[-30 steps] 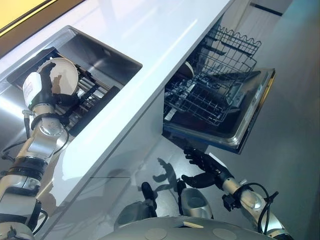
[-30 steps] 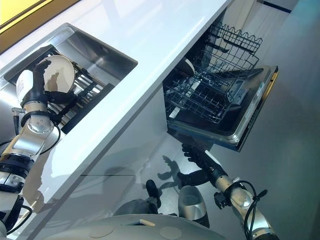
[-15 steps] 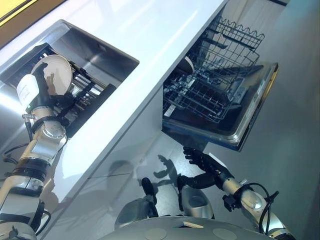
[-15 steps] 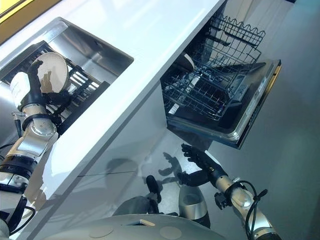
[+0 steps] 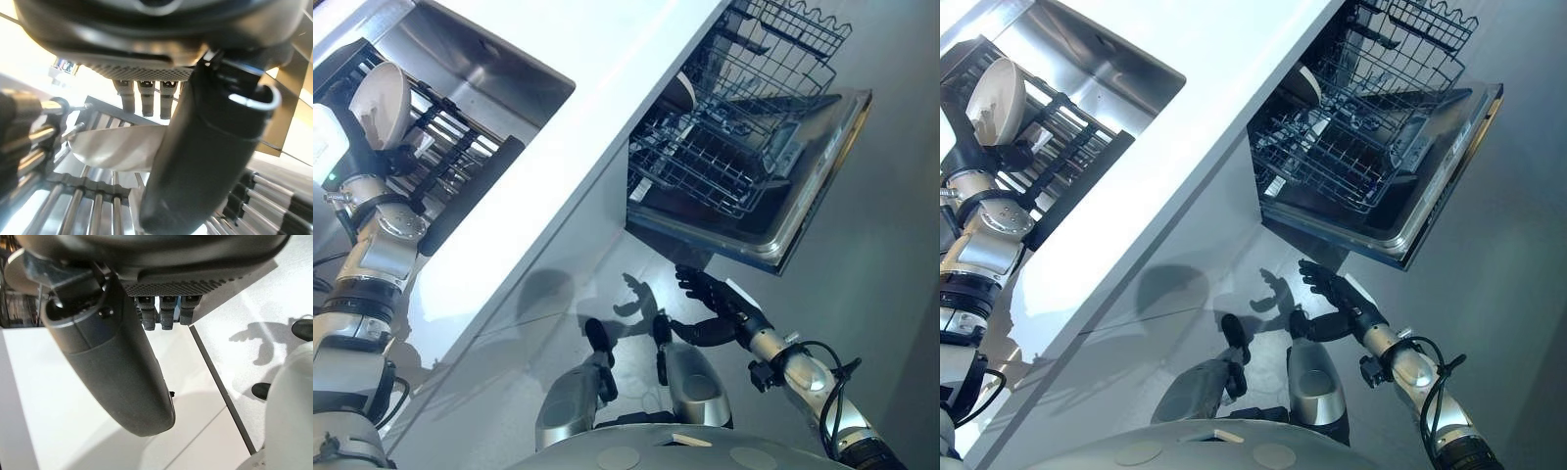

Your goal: Pick up plates and place into dishwasher.

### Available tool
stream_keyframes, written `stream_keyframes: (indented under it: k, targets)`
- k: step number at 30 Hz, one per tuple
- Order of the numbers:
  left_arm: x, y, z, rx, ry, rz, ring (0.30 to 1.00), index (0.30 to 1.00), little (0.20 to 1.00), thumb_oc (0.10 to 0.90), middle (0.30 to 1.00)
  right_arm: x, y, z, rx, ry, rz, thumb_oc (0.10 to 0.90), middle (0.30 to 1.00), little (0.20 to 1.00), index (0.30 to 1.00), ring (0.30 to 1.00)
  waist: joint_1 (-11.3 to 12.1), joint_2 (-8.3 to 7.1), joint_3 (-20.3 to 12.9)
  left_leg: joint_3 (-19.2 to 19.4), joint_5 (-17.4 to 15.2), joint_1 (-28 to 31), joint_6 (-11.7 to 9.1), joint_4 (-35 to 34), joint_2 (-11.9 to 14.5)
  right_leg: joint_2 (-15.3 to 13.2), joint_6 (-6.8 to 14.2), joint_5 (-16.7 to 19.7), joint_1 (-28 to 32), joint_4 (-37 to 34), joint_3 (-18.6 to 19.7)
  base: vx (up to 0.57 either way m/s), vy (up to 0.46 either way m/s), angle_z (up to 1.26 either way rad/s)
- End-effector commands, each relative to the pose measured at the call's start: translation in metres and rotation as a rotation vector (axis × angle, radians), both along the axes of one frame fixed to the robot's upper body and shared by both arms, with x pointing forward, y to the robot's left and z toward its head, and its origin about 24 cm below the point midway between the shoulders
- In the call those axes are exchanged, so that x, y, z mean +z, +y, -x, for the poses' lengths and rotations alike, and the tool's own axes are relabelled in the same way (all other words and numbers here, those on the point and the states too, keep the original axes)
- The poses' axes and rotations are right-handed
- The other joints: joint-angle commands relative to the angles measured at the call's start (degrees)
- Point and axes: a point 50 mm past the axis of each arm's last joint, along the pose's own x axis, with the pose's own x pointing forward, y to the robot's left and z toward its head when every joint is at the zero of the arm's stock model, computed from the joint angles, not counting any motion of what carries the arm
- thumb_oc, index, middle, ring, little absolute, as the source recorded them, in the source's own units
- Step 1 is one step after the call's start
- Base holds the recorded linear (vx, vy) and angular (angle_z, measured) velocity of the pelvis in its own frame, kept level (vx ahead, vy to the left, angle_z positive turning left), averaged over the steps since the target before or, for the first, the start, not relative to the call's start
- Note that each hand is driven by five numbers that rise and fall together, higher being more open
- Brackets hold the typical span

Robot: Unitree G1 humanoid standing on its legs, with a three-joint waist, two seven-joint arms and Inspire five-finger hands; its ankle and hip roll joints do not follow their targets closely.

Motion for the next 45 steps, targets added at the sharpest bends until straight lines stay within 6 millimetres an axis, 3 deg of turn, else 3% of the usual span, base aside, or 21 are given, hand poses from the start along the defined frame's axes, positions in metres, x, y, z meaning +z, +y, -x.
stream_keyframes:
  k: [1, 3, 16, 26, 33, 45]
  targets:
    - [0.042, 0.052, 0.018, 0.269, 0.004, -0.063, 0.439, 0.439, 0.362, 0.262, 0.439, 0.026, 0.010, -0.006, 0.054, -0.152, -0.074, 0.800, 0.900, 0.900, 0.900, 0.900, -2.5, -1.14, -1.4, -0.8, -11.1, -3.0, 2.9, 8.9, -3.4, 1.8, 5.4, 1.8, -5.6, 2.2, -0.4, -0.02, 0.019, -0.10]
    - [0.046, 0.057, 0.021, 0.287, 0.004, -0.061, 0.505, 0.505, 0.439, 0.339, 0.505, 0.026, 0.009, -0.005, 0.056, -0.153, -0.072, 0.800, 0.900, 0.900, 0.900, 0.900, -2.6, -1.04, -1.3, -0.5, -11.0, -3.2, 2.9, 9.0, -3.4, 1.7, 5.3, 2.0, -5.7, 2.0, -0.3, -0.01, 0.022, -0.13]
    - [0.046, 0.066, 0.029, 0.299, 0.036, -0.113, 0.538, 0.538, 0.477, 0.377, 0.538, 0.023, 0.008, 0.002, 0.077, -0.146, -0.065, 0.800, 0.900, 0.900, 0.900, 0.900, -2.0, -0.51, -2.4, -0.5, -10.4, -2.4, 2.5, 7.5, -3.7, 1.6, 5.6, 2.1, -4.4, 0.7, -1.4, 0.00, 0.005, -0.02]
    - [0.046, 0.091, 0.058, 0.337, -0.038, -0.107, 0.516, 0.516, 0.453, 0.353, 0.516, 0.033, 0.005, 0.005, 0.055, -0.208, -0.078, 0.800, 0.900, 0.900, 0.900, 0.900, -0.4, 0.27, -6.2, -1.8, -9.8, 0.1, 1.5, 5.6, -3.5, 1.7, 4.7, 0.1, -0.2, -0.3, -3.2, 0.01, -0.007, 0.03]
    - [0.047, 0.085, 0.059, 0.215, -0.116, -0.119, 0.509, 0.509, 0.444, 0.344, 0.509, 0.030, 0.013, 0.006, 0.084, -0.183, -0.091, 0.800, 0.900, 0.900, 0.900, 0.900, 0.9, 1.62, -10.0, -3.9, -9.1, 2.8, 0.1, 3.7, -3.0, 1.9, 3.5, -2.0, 3.4, -0.5, -5.3, 0.01, -0.030, 0.17]
    - [0.057, 0.072, 0.055, 0.108, -0.145, -0.231, 0.535, 0.535, 0.475, 0.375, 0.535, 0.028, 0.016, 0.002, 0.125, -0.147, -0.096, 0.800, 0.900, 0.900, 0.900, 0.900, 1.0, 2.62, -14.1, -6.6, -9.6, 6.6, -0.8, 1.6, -3.3, 2.8, 2.8, -2.5, 6.8, -2.8, -4.7, 0.01, -0.007, 0.10]
